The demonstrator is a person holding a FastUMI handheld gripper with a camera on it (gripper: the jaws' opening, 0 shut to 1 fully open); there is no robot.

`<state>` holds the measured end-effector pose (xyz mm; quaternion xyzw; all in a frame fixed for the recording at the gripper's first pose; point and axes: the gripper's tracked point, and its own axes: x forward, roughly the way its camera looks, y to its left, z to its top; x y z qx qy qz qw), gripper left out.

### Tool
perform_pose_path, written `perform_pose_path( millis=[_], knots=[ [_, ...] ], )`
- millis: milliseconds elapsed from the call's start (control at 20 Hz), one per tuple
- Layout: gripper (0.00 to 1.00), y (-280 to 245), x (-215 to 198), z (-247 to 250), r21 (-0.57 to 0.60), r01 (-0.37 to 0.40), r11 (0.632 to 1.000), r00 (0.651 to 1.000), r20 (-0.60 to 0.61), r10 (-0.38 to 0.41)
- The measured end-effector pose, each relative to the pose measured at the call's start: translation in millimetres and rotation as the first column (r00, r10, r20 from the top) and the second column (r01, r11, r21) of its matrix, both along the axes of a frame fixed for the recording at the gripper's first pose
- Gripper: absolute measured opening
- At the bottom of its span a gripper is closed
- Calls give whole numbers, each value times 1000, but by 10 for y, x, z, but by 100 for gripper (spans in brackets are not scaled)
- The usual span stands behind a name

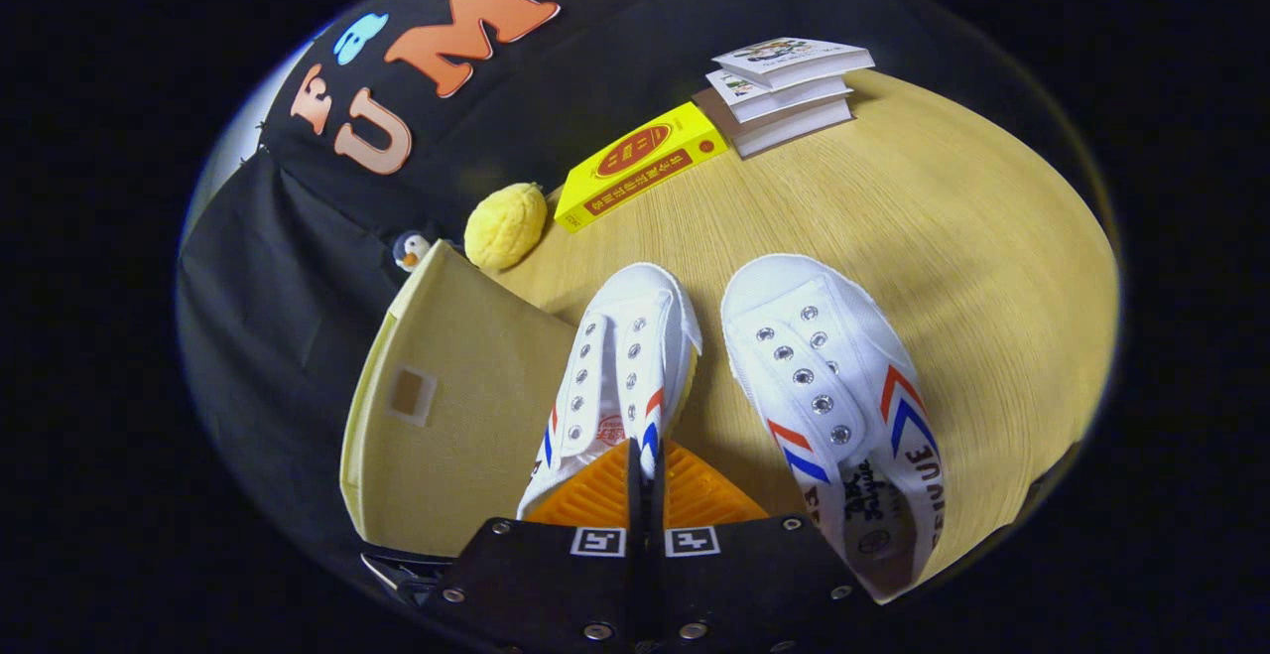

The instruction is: Open the storage box then place both shoes into the box .Put the left shoe in first, then the right shoe, with the right side of both shoes facing outward in a uniform manner.

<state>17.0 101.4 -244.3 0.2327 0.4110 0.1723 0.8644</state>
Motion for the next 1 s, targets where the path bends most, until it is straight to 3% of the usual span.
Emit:
perform_pose_path(
  millis=[550, 800, 1000],
  knots=[
    [0, 244, 77, 1272, 104, 59, 993, 983, 168, -76],
    [0, 783, -60, 1699, 147, 6, 989, 976, 213, -37],
    [0, 1335, -175, 1675, 144, -41, 989, 979, 204, 11]
  ],
)
